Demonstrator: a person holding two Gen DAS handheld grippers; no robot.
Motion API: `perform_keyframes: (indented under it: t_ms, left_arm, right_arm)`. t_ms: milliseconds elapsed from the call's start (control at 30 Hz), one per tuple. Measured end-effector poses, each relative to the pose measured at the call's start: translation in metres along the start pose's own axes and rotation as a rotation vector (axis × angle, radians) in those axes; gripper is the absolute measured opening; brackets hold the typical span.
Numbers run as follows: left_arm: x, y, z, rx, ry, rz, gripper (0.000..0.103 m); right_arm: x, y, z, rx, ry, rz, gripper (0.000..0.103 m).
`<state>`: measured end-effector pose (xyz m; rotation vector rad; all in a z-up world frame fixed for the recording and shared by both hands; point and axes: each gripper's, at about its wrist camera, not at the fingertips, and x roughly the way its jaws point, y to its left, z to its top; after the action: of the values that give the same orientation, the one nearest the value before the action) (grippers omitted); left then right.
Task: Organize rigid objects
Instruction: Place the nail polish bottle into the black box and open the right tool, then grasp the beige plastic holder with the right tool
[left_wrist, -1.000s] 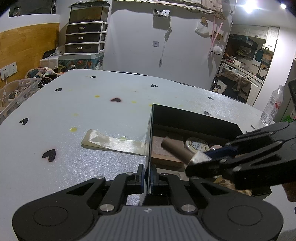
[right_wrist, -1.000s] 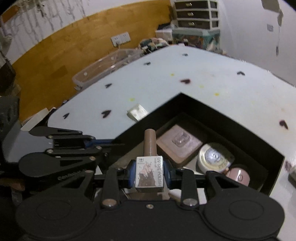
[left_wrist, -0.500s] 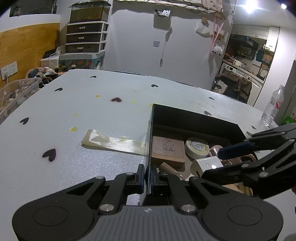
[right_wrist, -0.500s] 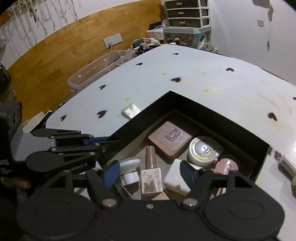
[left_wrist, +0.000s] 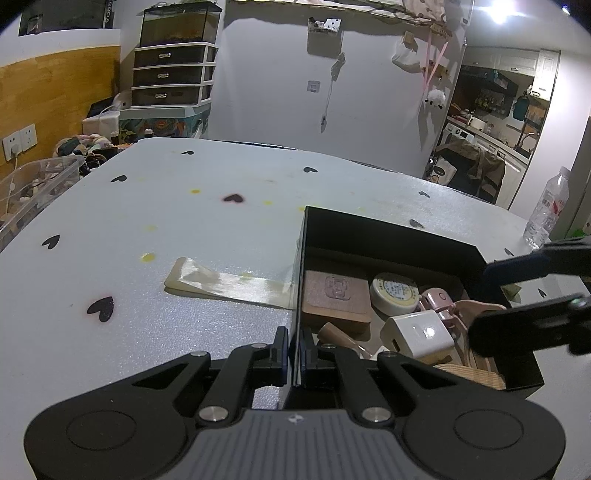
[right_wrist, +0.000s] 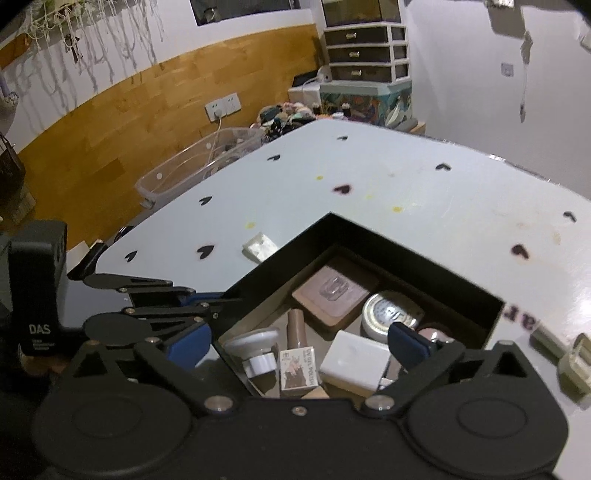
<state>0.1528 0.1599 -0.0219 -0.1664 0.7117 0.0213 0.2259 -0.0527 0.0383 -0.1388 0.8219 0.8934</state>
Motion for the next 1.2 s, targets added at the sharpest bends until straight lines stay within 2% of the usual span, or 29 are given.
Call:
perform_keyframes:
  t_ms: [400, 567, 833, 1033, 1200]
  left_arm:
    - [0.0, -0.001, 0.0, 0.001, 0.001, 0.003, 0.006]
    - [0.0, -0.001, 0.0, 0.002, 0.001, 0.003, 0.006]
    - [0.0, -0.001, 0.0, 0.002, 0.001, 0.004, 0.006]
    - [-0.001, -0.001, 0.0, 0.004, 0.001, 0.006, 0.006]
    - [-0.001, -0.001, 0.0, 0.003, 0.001, 0.006, 0.006]
  right_arm:
    - [-0.05, -0.004, -0.006, 0.008, -0.164, -0.065, 0.103]
    - [-0.068, -0.032, -0.016, 0.096, -0.238, -0.151, 0.103]
    - [-0.088, -0.075, -0.047, 0.257, -0.302, -0.306, 0.103]
    - [-0.086, -0.101, -0.075, 0.373, -0.337, -0.402, 0.103]
    - [-0.067, -0.123, -0.078, 0.405, -0.313, -0.495, 0.103]
